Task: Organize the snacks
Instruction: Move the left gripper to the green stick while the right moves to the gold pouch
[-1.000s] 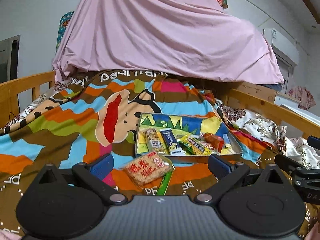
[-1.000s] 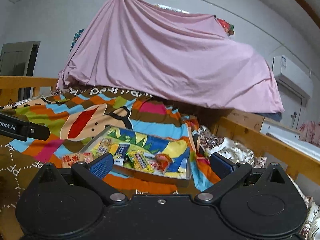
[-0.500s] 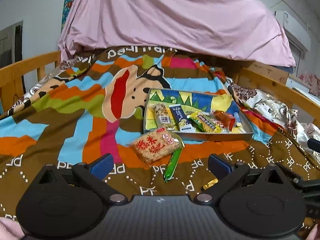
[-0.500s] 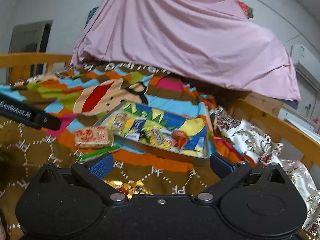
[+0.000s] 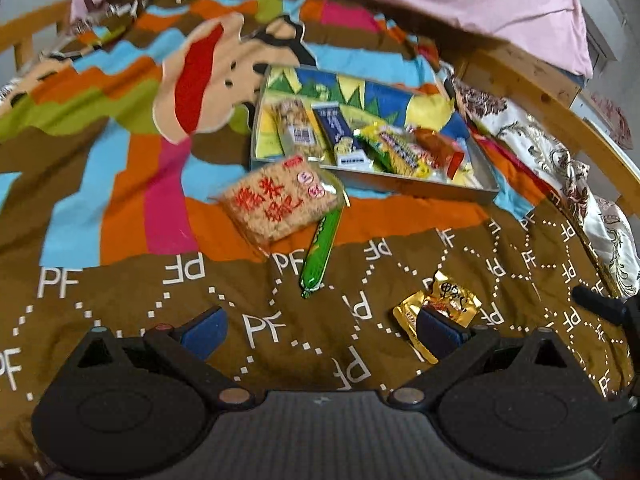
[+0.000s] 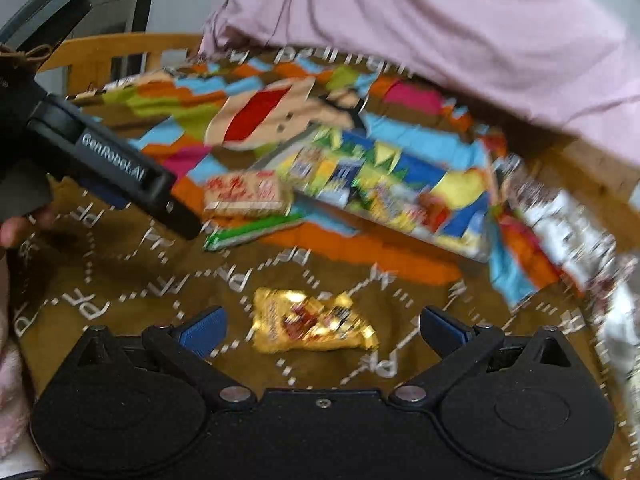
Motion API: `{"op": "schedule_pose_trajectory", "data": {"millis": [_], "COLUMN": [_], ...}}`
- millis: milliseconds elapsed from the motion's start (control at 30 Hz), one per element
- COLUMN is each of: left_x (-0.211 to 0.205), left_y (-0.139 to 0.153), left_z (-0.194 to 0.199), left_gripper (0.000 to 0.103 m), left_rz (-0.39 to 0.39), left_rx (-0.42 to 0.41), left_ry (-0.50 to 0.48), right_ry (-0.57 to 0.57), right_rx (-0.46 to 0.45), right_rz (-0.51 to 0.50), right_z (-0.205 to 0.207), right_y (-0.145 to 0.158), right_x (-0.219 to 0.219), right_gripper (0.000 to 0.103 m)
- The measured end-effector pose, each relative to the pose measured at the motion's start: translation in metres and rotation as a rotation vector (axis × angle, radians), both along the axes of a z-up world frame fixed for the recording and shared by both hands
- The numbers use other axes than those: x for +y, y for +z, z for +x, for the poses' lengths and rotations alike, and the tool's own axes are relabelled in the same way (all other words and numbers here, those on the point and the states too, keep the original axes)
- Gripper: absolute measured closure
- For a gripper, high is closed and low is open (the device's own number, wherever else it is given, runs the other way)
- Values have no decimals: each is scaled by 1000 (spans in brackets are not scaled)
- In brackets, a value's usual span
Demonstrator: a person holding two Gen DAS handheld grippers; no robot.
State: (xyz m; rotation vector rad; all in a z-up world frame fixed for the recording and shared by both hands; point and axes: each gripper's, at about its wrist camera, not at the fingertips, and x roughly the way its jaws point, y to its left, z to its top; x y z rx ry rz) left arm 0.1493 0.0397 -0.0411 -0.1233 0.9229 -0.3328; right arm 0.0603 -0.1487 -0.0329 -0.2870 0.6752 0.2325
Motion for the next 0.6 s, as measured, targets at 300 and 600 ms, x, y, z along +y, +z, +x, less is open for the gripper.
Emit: {"op": "schedule_pose_trajectory", "data": {"millis": [300,600], "left_x": [-7,-28], "left_y": [-16,-24], "left_z": [33,59], "left_gripper": [1,1], "left_rz": [18,87], "left_rx": [71,-10], "left_ry": [-67,-251], "right_ry": [59,375], "right_rx": [128,127], "right_rz": [-16,-121], "right_z": [33,67], "right_y": [-19,-40], "right_x": [-16,-32], "right_gripper": [1,1]}}
